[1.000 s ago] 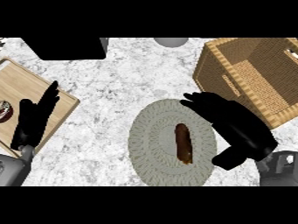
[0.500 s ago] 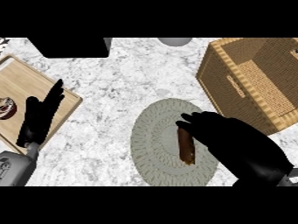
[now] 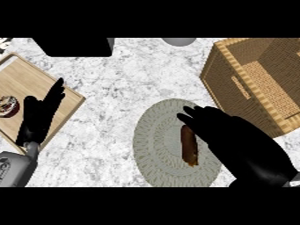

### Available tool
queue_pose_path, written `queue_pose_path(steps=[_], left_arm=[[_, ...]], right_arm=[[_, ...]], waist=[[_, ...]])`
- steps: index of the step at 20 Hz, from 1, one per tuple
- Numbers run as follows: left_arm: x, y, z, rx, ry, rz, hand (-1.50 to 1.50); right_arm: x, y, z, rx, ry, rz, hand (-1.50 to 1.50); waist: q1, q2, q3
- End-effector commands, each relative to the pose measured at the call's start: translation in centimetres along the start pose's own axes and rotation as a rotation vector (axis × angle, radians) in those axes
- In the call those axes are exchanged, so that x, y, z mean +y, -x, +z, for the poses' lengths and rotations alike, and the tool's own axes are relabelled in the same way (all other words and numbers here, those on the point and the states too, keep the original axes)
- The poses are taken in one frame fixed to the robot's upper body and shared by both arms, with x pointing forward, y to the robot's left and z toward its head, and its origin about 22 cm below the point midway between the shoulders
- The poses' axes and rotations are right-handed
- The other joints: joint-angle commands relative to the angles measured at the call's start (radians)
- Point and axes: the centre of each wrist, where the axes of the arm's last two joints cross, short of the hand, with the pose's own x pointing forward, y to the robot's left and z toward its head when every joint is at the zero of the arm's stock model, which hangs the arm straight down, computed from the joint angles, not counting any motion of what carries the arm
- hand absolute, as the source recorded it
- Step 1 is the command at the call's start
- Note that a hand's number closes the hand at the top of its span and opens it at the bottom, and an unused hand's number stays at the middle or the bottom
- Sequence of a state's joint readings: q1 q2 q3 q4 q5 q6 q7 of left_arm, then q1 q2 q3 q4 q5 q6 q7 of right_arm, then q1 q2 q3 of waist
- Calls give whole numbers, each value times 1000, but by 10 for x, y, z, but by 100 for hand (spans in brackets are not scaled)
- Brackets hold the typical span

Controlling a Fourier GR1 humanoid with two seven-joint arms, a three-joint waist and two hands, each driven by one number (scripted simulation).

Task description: Pick the sweet potato from the placemat and place it in the basket

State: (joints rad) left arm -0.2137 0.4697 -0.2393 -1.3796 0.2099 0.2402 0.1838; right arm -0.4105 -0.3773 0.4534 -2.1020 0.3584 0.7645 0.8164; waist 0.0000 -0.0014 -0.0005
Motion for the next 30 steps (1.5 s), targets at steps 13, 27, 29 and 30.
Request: queue_pose_path(steps=[13, 27, 29, 30], left_arm=[[7, 1, 2, 5, 1, -16, 0], [7, -12, -14, 6, 6, -11, 0], [-10, -10, -7, 4, 10, -5, 0], [-5, 4, -7, 5, 2, -10, 0]], right_arm=[[61, 19, -39, 50, 8, -11, -150], [87, 37, -77, 47, -7, -8, -150], [95, 31, -82, 35, -8, -7, -150], [101, 38, -71, 34, 11, -1, -150]], waist=[[2, 2, 1], [1, 1, 1], [1, 1, 1], [0, 1, 1]])
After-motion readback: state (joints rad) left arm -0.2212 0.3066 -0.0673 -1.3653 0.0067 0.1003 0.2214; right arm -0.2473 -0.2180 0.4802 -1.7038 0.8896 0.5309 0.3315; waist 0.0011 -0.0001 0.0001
